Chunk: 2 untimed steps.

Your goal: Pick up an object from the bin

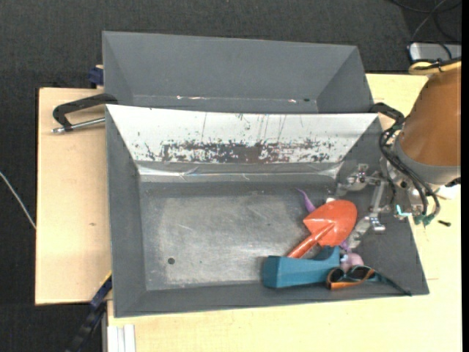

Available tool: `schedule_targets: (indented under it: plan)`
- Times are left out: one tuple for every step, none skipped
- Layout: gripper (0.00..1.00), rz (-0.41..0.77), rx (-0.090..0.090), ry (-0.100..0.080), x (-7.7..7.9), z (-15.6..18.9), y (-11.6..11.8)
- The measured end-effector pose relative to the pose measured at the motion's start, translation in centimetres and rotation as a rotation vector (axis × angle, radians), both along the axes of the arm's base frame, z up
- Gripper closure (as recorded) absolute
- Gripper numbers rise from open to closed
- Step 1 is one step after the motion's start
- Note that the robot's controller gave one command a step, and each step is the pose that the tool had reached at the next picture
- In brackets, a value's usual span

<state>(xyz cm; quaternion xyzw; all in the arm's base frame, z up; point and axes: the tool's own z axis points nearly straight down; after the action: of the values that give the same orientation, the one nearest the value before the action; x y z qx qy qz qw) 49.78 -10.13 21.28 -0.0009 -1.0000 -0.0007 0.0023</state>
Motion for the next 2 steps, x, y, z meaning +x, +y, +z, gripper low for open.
schedule_targets:
  plan:
    - [0.00,0.002,-0.001,-0.008,0.2,0.4,0.0]
    - [0.00,0.088,-0.002,-0.011,0.7,-6.6,-2.4]
